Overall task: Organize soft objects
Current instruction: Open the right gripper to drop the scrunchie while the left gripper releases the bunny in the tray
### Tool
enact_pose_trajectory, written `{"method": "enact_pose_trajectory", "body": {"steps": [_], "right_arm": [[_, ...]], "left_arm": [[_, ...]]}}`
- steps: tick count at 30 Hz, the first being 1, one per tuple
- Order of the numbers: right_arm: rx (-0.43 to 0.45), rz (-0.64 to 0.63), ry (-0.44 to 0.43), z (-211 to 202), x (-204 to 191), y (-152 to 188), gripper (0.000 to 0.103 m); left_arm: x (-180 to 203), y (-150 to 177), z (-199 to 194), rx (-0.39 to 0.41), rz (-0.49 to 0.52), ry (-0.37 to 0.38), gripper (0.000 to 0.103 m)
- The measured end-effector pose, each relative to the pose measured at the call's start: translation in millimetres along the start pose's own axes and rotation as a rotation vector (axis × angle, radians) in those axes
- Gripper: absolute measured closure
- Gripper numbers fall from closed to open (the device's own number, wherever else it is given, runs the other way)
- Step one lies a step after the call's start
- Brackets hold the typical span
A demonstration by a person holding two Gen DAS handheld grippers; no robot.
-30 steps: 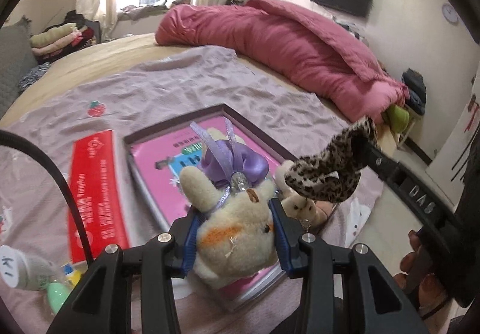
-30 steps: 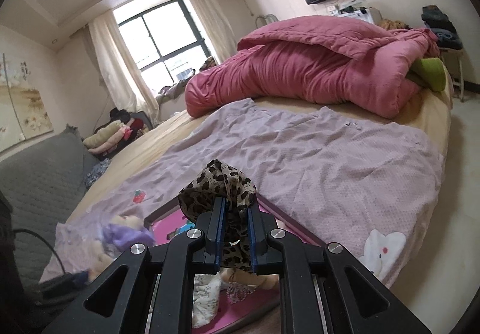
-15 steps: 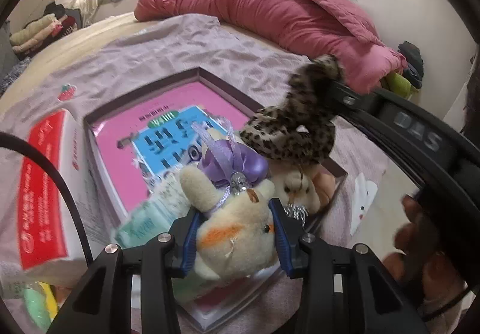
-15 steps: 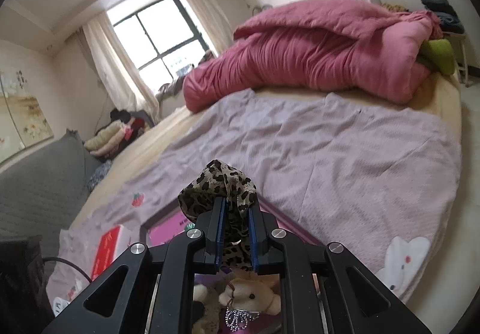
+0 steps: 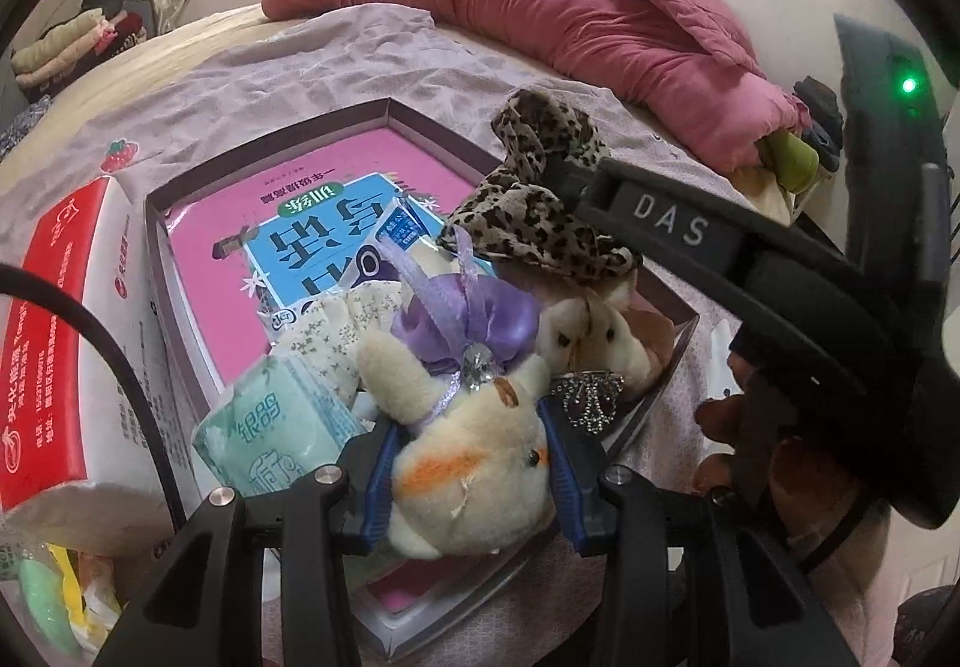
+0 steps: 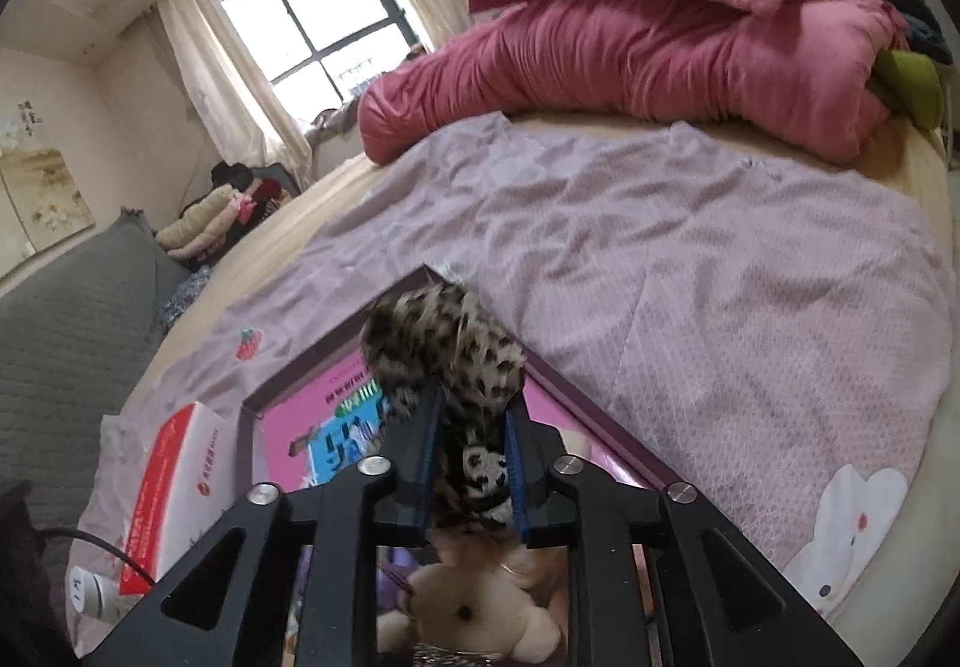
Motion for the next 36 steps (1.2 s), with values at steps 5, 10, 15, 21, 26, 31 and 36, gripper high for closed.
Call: {"method": "enact_pose_trajectory", "body": {"steps": [5,10,15,21,26,31,36], "right_arm": [[0.014,-0.008,-0.001,-2,1,-1,0.066],[0.021,-0.039,0.015,-5,-2,-1,0.045],[0.035,-0.031,0.022,-9,2,-4,0.036],[0.049,-0.008,0.046,-13,12,-7,0.034],[0.055,-0.006,0.053,-17,15,-8,0.033],[0.068,-0.011,0.061,-22,15,-9,0.032],[0.076,-0.03,0.067,-26,13,-10,0.03]], "left_arm": [[0,0,0,-0.001,-0.009,0.002,0.059],[0,-1,-1,-0.001,-0.01,0.003,0.059],[-1,-1,-2,0.001,-0.012,0.004,0.059],[-1,-1,-2,-0.002,-0.018,0.003,0.058],[0,-1,-2,-0.003,-0.006,0.001,0.057],[0,-1,-1,-0.003,0.0,-0.001,0.057],[1,-1,0,-0.007,0.006,-0.01,0.057]]}}
Point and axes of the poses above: each gripper's, at about its wrist camera, not at the fingertips, and z roughly the way its jaws point, x to its right, y to its underside, the point moved 4 cm from there along z, roughly the way its jaws point, and after that the axes turned 14 degrees about x, right-handed, at the moved point
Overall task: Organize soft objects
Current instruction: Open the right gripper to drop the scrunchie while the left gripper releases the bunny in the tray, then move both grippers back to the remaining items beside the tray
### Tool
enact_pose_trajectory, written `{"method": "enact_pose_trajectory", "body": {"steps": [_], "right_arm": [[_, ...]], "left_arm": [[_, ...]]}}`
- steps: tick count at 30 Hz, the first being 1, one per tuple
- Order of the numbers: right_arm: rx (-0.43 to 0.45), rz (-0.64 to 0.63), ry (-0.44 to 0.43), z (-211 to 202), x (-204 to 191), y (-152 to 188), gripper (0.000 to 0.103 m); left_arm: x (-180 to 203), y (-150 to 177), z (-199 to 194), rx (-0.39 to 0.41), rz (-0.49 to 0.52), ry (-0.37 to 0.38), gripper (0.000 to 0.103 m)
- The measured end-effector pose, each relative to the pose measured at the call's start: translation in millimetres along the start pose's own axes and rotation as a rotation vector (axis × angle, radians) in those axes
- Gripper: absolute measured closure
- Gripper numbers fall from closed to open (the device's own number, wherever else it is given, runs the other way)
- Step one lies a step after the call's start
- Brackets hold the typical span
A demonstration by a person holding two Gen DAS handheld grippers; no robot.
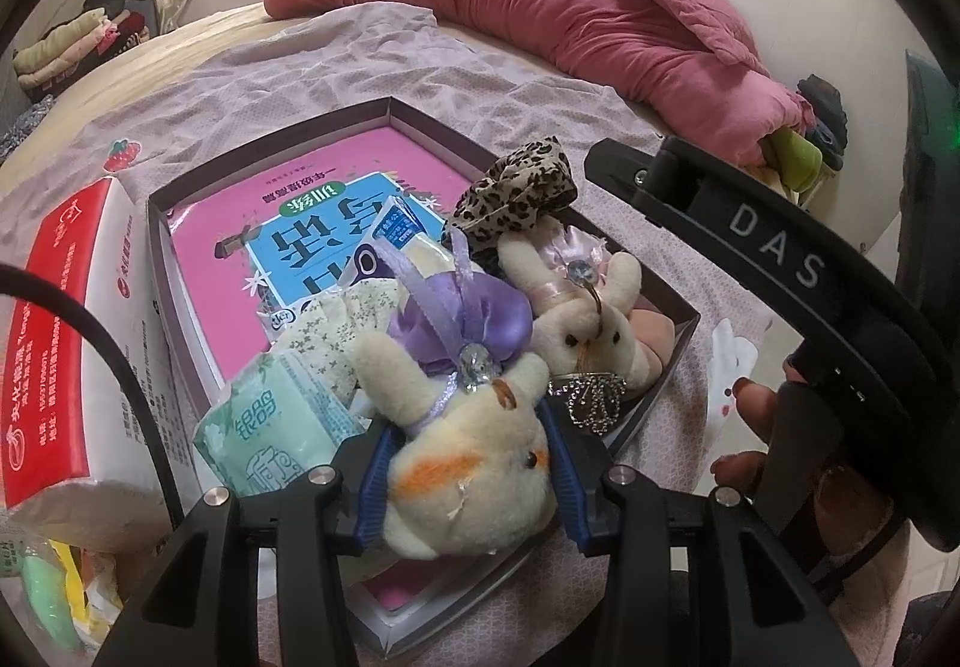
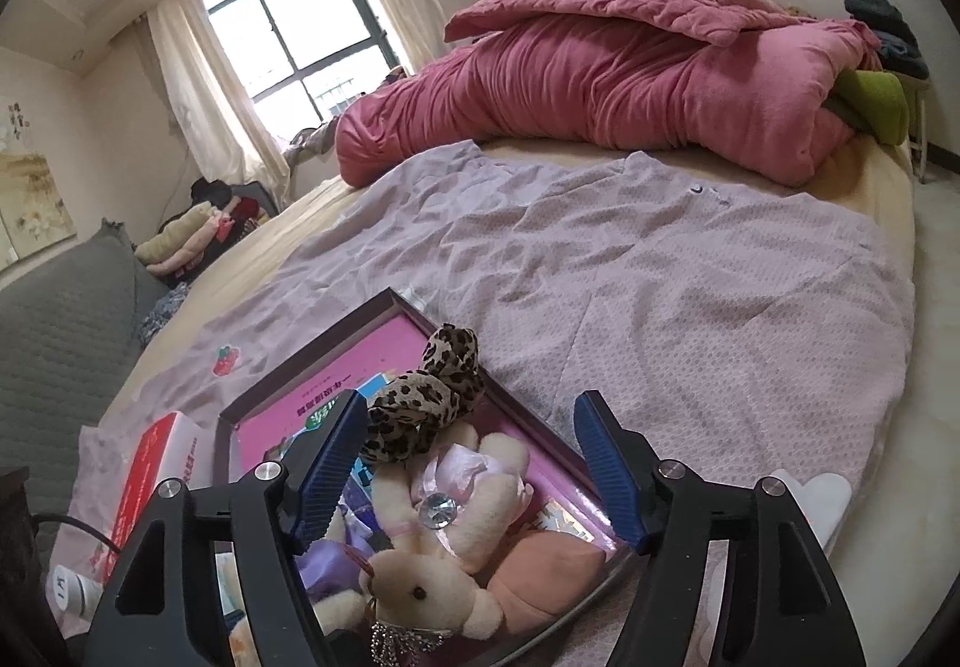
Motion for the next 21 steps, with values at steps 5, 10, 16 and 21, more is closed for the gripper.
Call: {"method": "enact_pose_trajectory", "body": {"steps": [5,10,16,21], "right_arm": [[0.01,-0.006,0.016,-3,2,-2,0.029],[0.021,-0.008,0.024,-7,5,-3,0.029],[0.03,-0.013,0.021,-9,4,-5,0.029],[0.041,-0.031,0.013,-12,0,-7,0.029]], "left_arm": [[1,0,-2,0.002,0.008,-0.002,0.053],[0,-2,-7,0.016,-0.005,0.011,0.047],[-3,-3,-14,0.032,-0.018,0.012,0.046],[-4,-4,-21,0.043,-0.024,0.008,0.045]]}}
Point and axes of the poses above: each gripper's, at about its wrist camera, not at the fingertips, and z roughly the way its jaws point, x to its right, y to its underside, the point moved 4 cm from there along z, roughly the way its jaws point, and after that the axes turned 14 degrees about x, right-handed, at the moved point
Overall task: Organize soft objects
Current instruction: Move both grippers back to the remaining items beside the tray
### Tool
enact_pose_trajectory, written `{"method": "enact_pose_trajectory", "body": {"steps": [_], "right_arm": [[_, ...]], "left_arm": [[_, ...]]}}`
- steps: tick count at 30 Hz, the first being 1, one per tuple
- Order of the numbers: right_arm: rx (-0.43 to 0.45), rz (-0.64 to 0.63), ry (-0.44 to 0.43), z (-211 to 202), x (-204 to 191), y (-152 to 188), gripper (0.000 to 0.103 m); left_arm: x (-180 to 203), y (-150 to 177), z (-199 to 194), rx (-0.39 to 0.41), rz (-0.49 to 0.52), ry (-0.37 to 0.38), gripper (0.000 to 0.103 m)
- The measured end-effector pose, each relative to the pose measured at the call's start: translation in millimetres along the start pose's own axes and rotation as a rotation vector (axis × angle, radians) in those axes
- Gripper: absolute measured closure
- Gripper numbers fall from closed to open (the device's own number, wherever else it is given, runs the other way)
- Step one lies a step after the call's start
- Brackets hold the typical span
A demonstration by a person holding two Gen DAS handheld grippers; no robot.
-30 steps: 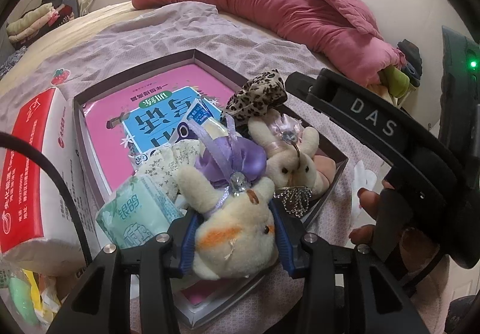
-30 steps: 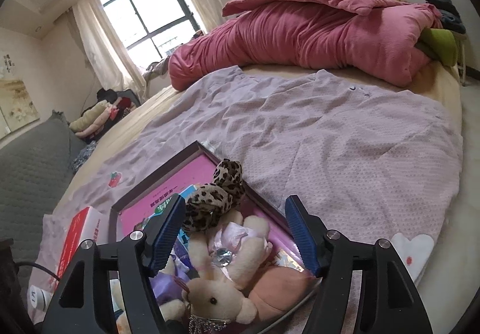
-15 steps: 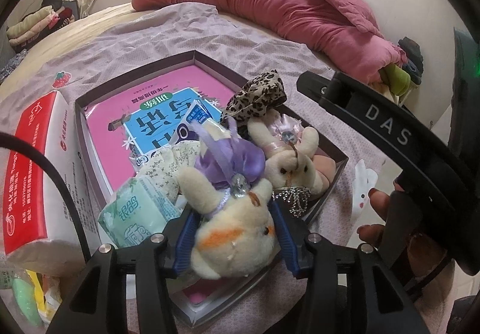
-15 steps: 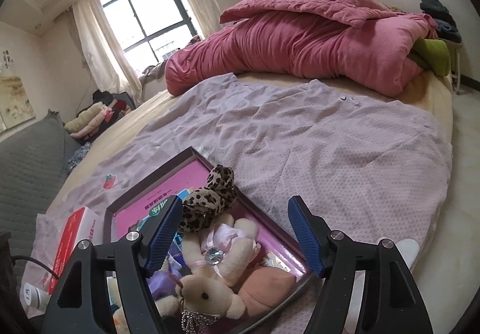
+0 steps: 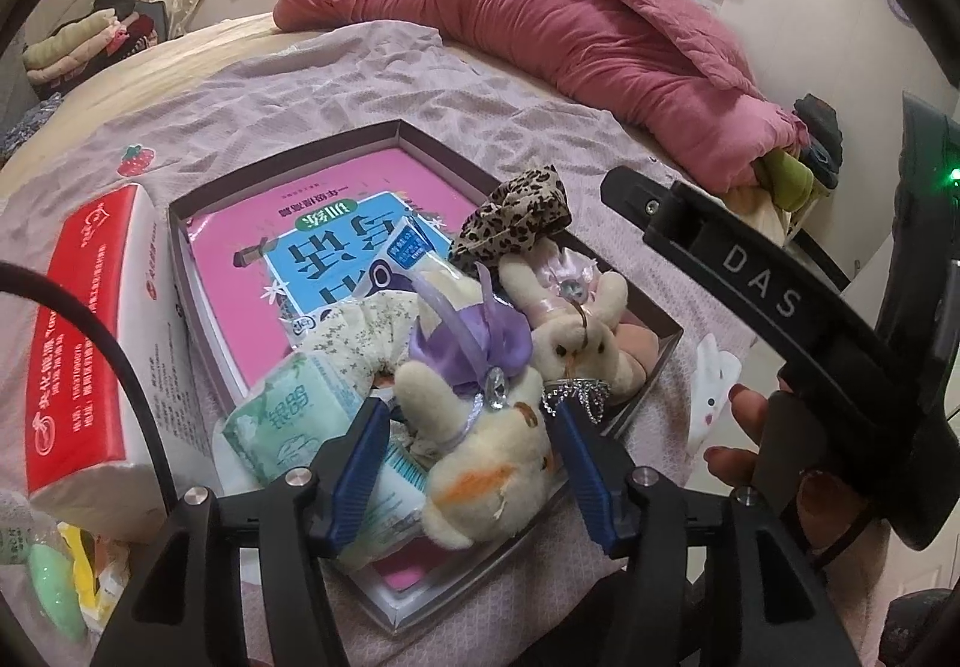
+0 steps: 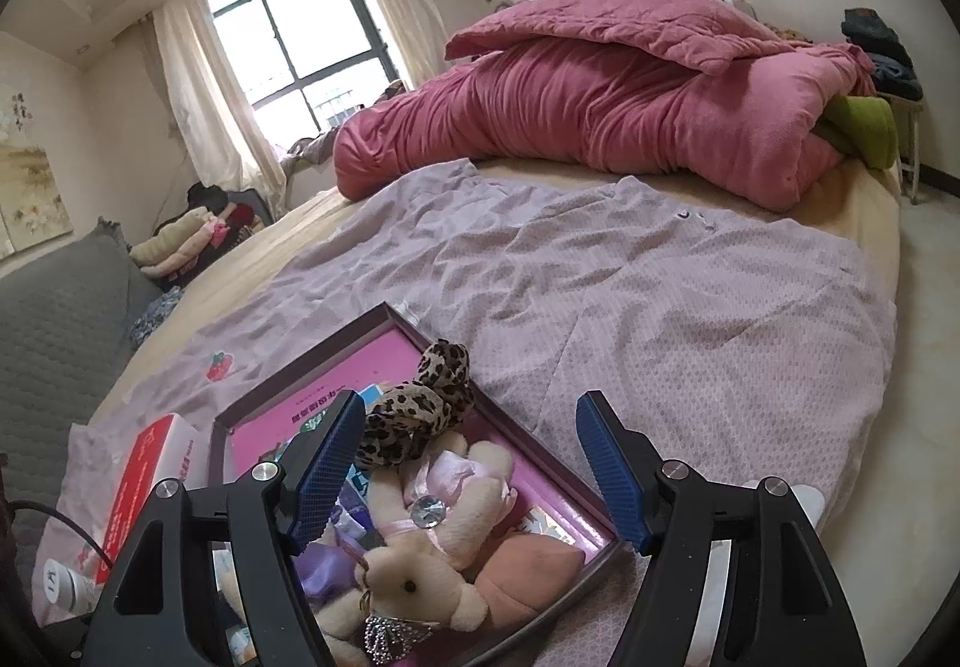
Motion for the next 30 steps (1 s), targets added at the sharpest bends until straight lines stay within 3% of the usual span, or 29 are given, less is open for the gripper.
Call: {"method": "enact_pose_trajectory", "body": {"steps": [30], "right_arm": [[0.088,-0.102,-0.067,-45,-44,-15,0.026]], "left_arm": [[-33,-12,-73,0.097,-0.077,-0.07,0.042]]}}
Point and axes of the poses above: each gripper's, at about its wrist camera, not at the fingertips, and z roughly the way its jaws point, x to its right, y to its underside, the point moved 4 cm from there along z, roughly the way its jaws point, and after that the axes turned 14 degrees about x, right-handed, at the moved point
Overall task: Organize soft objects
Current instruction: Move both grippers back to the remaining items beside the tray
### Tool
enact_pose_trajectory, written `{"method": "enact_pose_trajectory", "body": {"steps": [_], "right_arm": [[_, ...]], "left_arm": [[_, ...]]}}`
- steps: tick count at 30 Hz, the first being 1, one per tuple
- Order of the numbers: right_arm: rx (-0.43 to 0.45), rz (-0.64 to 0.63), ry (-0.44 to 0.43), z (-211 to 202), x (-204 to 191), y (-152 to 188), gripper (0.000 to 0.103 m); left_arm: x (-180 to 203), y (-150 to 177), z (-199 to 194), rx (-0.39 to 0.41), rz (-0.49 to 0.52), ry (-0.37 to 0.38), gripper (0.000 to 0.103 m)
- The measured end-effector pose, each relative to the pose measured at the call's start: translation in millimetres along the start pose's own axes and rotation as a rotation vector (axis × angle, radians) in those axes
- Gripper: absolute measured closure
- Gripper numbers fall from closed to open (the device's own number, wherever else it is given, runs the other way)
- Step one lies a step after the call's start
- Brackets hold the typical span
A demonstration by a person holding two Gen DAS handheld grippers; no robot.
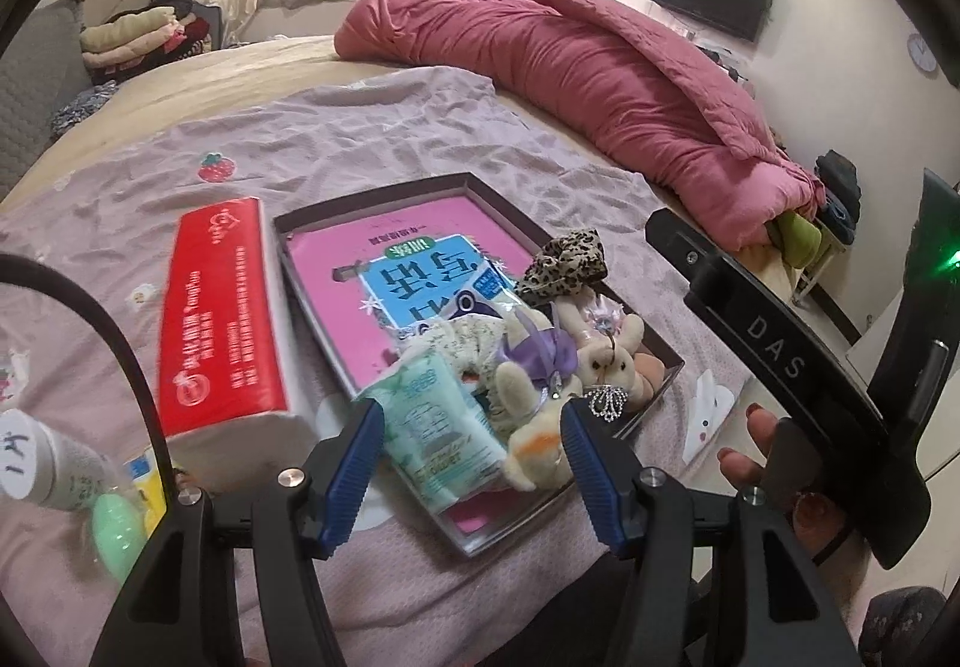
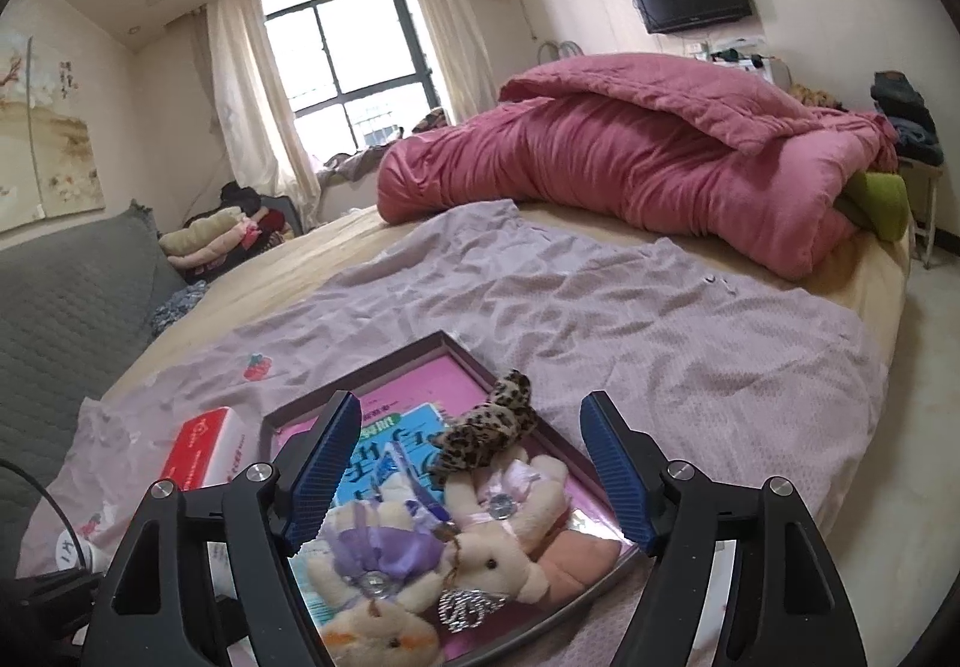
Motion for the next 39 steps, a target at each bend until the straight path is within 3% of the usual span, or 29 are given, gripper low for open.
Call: {"method": "enact_pose_trajectory", "body": {"steps": [21,39], "right_arm": [[0.003,-0.13,-0.194,-52,-100,2,0.026],[-0.062,-0.251,-0.304,-87,-155,27,0.026]], "left_arm": [[-89,0,-92,0.082,-0.123,-0.146,0.042],[-158,45,-139,0.054,-0.235,-0.231,0.042]]}}
Point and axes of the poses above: each gripper's, at about its wrist camera, not at the fingertips, and z roughly the way its jaws point, x to its right, y to its underside, the point moved 4 cm from there along z, roughly the way its jaws point, and after that the axes turned 14 degrees about x, right-handed, at the moved point
